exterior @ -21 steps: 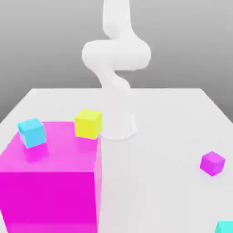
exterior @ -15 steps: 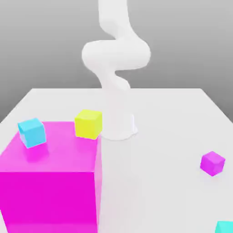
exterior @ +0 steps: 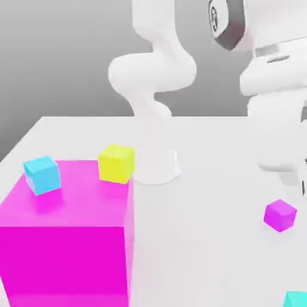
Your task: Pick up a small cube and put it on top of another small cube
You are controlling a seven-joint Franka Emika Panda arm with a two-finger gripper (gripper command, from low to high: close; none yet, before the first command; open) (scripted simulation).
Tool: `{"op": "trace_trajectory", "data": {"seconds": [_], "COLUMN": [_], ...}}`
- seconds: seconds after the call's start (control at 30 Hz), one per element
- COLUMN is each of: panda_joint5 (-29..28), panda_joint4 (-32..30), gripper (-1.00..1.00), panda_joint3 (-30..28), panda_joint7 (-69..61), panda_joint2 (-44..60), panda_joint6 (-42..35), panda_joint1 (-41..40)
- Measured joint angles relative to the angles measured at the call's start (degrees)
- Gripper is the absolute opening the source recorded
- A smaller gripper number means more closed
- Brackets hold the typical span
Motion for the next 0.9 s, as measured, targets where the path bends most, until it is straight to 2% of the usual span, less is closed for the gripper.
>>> {"op": "trace_trajectory", "data": {"seconds": [0.17, 0.37, 0.5, 0.53, 0.73, 0.9], "panda_joint5": [-2.30, -8.41, -9.99, -10.07, -10.05, -9.87], "panda_joint4": [1.67, 3.64, 5.39, 5.77, 5.96, 4.11], "gripper": [0.00, 0.00, 0.00, -1.00, -1.00, -1.00], "panda_joint3": [1.71, 3.09, 3.04, 3.08, 3.07, 3.21], "panda_joint7": [-6.61, -12.32, -13.24, -13.23, -13.28, -14.03], "panda_joint2": [9.96, 21.55, 29.75, 31.41, 32.23, 24.53], "panda_joint6": [2.31, 5.10, 10.24, 11.46, 11.98, 6.10], "panda_joint1": [1.59, 4.43, 5.25, 5.22, 5.24, 4.92]}}
